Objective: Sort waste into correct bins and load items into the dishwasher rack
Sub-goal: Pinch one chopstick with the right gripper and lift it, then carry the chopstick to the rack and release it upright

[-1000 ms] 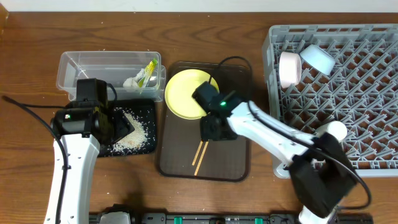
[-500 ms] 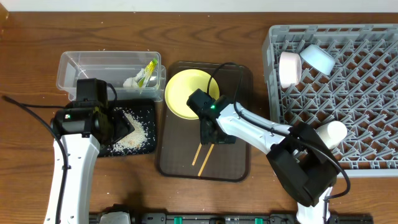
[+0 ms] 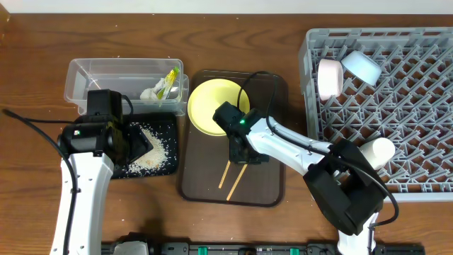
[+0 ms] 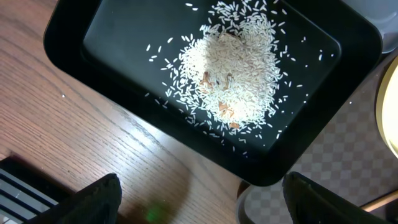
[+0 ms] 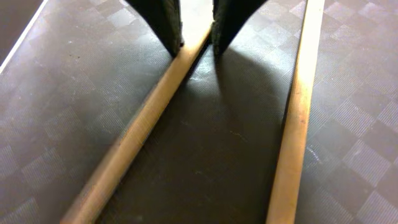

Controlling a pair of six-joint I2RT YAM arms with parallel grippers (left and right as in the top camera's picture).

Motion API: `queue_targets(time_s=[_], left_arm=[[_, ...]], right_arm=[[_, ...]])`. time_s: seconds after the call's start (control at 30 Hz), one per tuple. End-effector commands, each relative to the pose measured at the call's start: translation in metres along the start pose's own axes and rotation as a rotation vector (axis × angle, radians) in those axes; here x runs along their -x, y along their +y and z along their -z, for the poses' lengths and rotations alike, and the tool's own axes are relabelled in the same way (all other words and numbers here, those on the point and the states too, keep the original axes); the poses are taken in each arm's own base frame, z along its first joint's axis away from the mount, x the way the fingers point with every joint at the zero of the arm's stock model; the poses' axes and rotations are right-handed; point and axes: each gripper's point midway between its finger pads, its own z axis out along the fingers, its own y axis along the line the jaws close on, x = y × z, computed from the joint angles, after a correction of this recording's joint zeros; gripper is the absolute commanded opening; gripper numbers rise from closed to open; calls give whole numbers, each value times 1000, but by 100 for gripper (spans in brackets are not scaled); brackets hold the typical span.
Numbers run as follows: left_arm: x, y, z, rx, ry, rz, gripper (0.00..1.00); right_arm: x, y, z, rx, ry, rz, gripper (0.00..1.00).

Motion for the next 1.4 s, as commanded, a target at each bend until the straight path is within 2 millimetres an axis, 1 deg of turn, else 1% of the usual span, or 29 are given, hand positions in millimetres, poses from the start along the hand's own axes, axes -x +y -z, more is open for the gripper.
queue_targets(time_s=[0.0,0.13,0.23,0.3,0.4,0.43,0.47,0.57,0.67,0.73,0.8,0.87,0.93,1.07,1.2,1.37], left_arm=[[0,2,2,6,-1,18,86],[0,3,2,8,1,17,86],[0,3,2,8,1,17,86],[0,3,2,8,1,17,86],[0,3,2,8,1,17,86],[0,3,2,8,1,17,86],[0,3,2,8,1,17,86],[0,3,2,8,1,17,86],[0,3,2,8,1,17,86],[0,3,2,8,1,18,86],[0,3,2,8,1,17,86],[0,3,2,8,1,17,86],[0,3,2,8,1,17,86],[0,3,2,7,0,17,86],[0,3,2,8,1,17,86],[0,3,2,7,0,17,86]], right_arm=[[-1,-5,-9,-33,14,-12,9],[2,-14,-7,-33,36,-43,2],[9,-23,2,-24,28,-33,1],[17,-27,13,-1,4,-8,1],[30,-35,37,39,-46,12,1],[37,-39,50,59,-76,31,1],[40,-43,58,69,-94,43,1],[49,-61,92,100,-164,85,1],[53,-87,122,107,-218,126,1],[51,-108,137,97,-234,145,1],[50,-127,145,82,-236,158,1],[49,-147,149,62,-229,181,1],[48,-165,148,42,-207,195,1],[49,-189,140,16,-165,180,1],[55,-199,134,11,-155,149,1],[58,-200,120,3,-114,164,1]])
